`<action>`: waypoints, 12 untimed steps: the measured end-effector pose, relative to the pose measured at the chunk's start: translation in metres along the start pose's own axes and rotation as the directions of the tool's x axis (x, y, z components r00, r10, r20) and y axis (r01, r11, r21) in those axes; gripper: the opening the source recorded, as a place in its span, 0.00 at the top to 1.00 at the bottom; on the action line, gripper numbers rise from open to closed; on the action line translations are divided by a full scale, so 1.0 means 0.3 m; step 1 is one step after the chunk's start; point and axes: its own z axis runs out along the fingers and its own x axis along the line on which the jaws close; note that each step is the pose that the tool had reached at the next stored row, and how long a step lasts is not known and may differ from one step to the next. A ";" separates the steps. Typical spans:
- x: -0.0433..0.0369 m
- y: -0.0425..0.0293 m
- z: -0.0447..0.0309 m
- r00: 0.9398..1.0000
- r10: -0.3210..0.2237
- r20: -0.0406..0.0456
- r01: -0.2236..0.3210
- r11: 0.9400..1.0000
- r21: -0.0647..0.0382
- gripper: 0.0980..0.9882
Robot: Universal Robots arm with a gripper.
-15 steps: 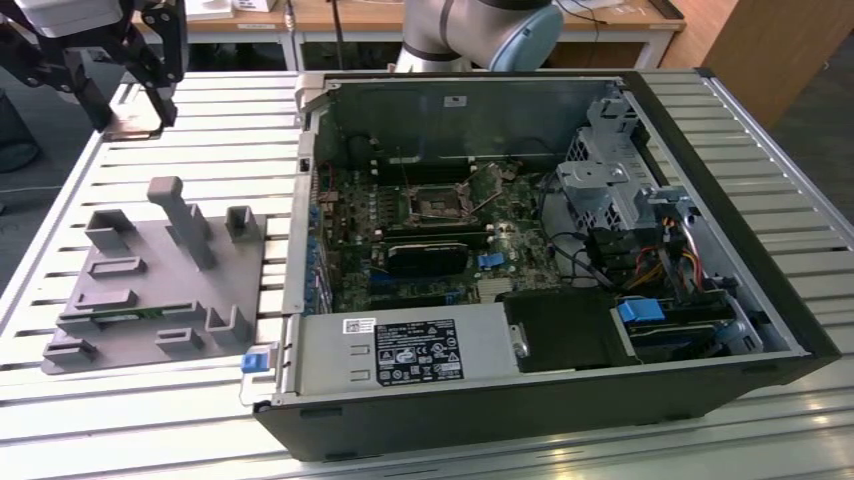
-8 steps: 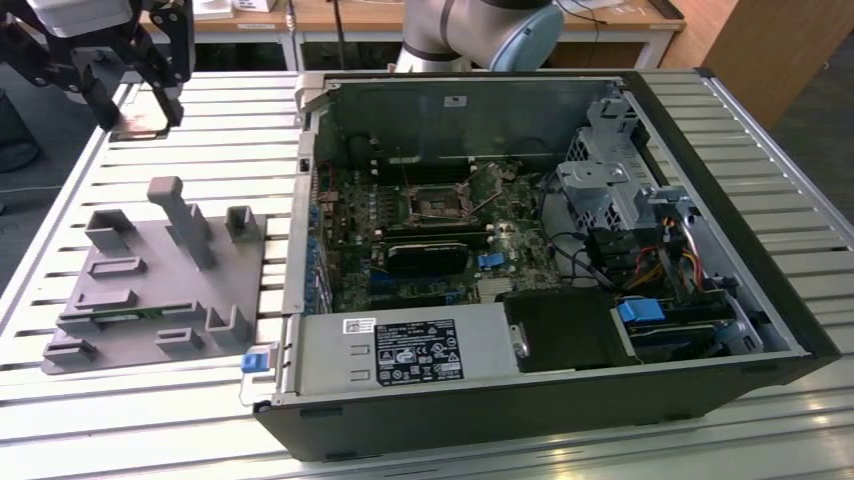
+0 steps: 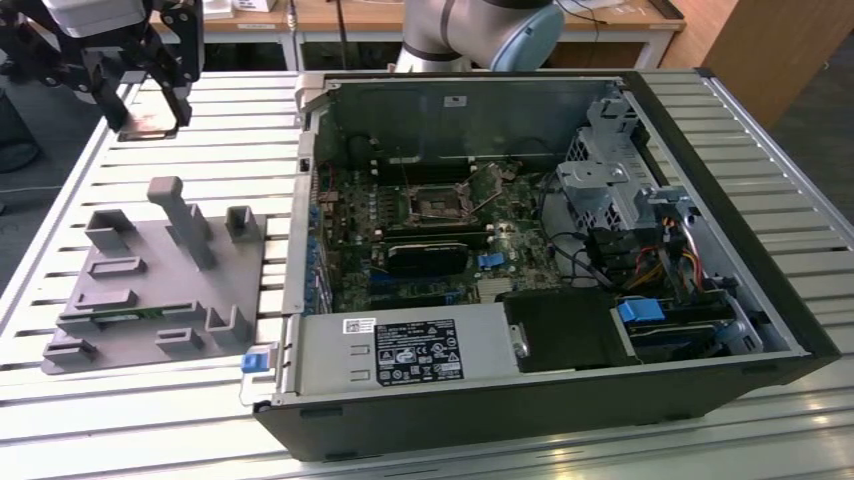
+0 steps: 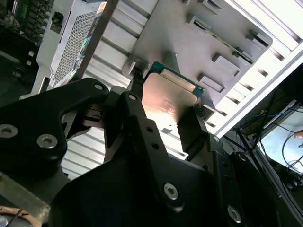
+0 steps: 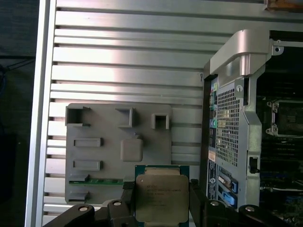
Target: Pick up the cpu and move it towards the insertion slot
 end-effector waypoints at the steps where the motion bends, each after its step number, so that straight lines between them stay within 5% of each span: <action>1: -0.002 0.000 0.000 1.000 0.000 0.000 0.000 1.000 0.000 0.50; 12: -0.030 -0.001 0.000 1.000 0.000 0.000 0.000 1.000 0.000 0.50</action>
